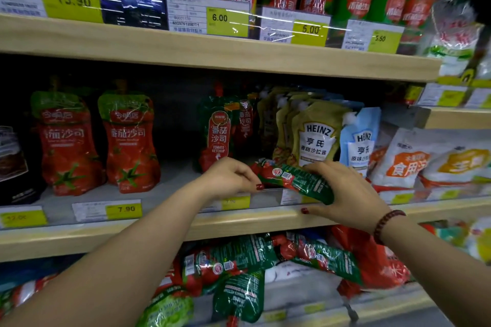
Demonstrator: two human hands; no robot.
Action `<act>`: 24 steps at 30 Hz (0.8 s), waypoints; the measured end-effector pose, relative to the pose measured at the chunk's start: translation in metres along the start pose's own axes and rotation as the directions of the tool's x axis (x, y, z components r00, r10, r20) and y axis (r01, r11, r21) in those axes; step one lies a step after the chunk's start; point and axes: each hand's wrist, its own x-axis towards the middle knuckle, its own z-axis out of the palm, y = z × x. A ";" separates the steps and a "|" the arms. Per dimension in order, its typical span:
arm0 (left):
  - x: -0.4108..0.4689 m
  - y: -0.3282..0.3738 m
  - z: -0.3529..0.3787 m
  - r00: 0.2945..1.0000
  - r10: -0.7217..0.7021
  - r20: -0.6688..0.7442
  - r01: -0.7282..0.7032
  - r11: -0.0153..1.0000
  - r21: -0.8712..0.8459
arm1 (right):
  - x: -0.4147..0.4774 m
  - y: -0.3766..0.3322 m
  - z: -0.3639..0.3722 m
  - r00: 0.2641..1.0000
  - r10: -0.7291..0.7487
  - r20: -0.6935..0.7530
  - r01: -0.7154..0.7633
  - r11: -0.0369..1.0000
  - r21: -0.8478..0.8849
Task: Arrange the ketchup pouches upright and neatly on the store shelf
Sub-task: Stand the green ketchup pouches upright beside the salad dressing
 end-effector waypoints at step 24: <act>0.013 0.010 0.009 0.928 0.309 -0.208 -0.321 0.947 -0.027 | 0.048 -0.047 -0.059 0.977 -0.062 -0.205 0.105 0.973 0.205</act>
